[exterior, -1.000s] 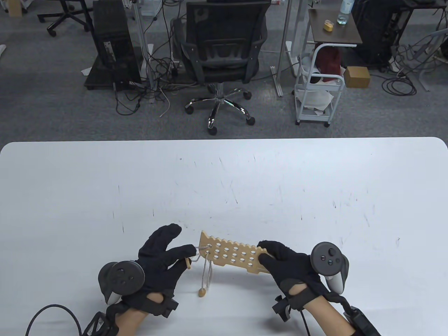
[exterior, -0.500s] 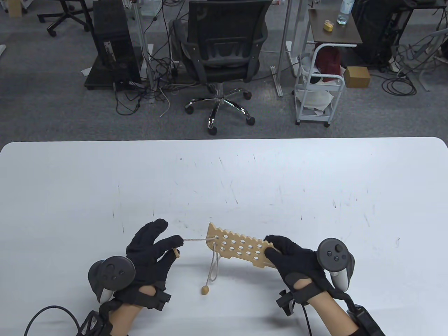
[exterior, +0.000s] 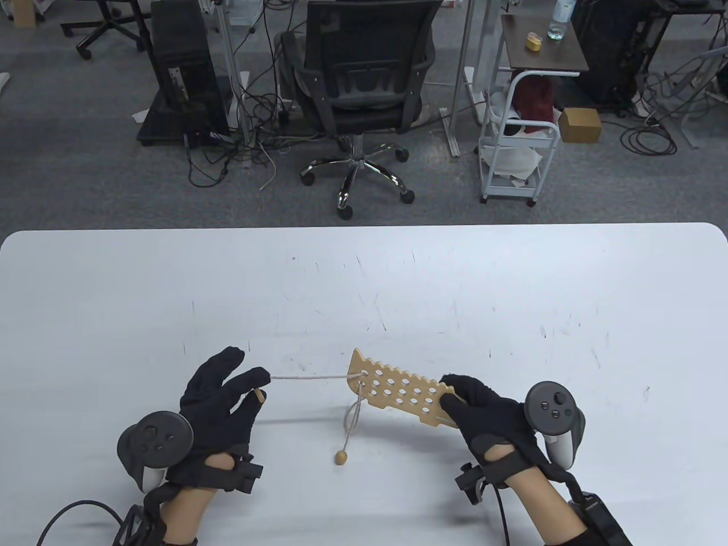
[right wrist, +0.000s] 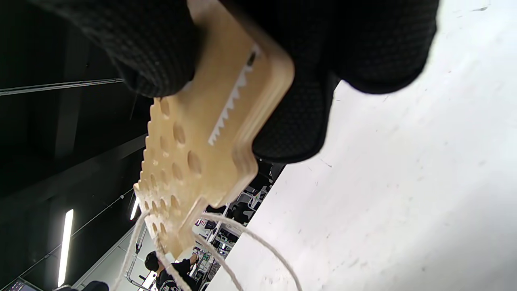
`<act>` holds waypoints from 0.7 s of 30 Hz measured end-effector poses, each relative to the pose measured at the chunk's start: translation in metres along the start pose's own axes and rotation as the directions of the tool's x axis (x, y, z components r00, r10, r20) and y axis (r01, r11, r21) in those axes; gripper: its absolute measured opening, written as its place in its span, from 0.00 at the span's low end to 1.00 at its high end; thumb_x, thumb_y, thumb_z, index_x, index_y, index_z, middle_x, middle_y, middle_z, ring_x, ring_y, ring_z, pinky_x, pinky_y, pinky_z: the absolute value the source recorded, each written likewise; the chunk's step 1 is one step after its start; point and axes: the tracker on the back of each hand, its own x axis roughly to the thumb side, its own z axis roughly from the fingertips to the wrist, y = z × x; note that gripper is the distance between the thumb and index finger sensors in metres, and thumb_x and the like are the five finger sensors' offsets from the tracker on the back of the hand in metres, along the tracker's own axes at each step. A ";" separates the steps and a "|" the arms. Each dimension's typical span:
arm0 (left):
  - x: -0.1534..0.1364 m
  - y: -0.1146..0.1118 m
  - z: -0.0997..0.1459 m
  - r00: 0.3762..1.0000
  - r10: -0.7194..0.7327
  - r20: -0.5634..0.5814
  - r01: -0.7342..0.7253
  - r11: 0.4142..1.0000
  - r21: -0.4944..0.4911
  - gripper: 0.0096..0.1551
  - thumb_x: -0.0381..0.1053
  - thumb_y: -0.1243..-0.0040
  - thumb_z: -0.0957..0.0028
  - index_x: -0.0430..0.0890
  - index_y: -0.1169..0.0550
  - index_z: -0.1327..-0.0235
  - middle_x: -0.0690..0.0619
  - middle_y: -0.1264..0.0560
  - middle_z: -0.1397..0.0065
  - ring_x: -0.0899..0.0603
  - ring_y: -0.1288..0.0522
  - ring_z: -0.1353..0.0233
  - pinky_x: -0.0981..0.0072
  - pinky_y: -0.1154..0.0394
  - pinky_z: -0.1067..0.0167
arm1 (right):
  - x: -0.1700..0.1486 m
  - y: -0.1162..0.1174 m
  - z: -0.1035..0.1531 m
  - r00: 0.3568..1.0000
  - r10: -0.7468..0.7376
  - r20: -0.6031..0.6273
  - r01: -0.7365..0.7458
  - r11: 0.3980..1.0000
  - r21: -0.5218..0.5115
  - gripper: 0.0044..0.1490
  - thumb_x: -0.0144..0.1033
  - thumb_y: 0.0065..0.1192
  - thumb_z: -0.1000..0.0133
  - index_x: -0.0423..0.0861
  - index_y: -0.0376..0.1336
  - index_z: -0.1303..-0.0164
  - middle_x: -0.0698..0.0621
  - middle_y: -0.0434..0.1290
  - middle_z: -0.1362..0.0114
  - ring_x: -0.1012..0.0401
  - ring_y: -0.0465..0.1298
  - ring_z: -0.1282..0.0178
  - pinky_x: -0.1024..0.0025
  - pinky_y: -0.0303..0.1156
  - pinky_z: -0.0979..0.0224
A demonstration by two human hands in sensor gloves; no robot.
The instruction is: Thread rope through all holes on crocodile lacing toy
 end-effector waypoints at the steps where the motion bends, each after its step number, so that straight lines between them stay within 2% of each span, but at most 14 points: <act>1: -0.002 0.002 0.000 1.000 0.004 -0.009 -0.004 1.000 0.007 0.24 0.55 0.30 0.55 0.70 0.19 0.44 0.50 0.36 0.20 0.36 0.42 0.19 0.37 0.48 0.23 | -0.001 -0.001 0.000 1.000 -0.001 -0.003 0.001 1.000 -0.004 0.28 0.42 0.70 0.49 0.47 0.69 0.40 0.49 0.83 0.45 0.52 0.87 0.53 0.53 0.77 0.48; 21: -0.019 0.024 -0.003 0.996 0.057 -0.072 -0.049 0.993 0.108 0.24 0.55 0.31 0.54 0.70 0.19 0.43 0.50 0.35 0.20 0.36 0.41 0.20 0.37 0.48 0.23 | -0.013 -0.021 -0.008 0.998 -0.012 -0.056 0.007 0.996 -0.086 0.27 0.41 0.70 0.49 0.47 0.69 0.40 0.48 0.83 0.46 0.52 0.87 0.53 0.53 0.77 0.48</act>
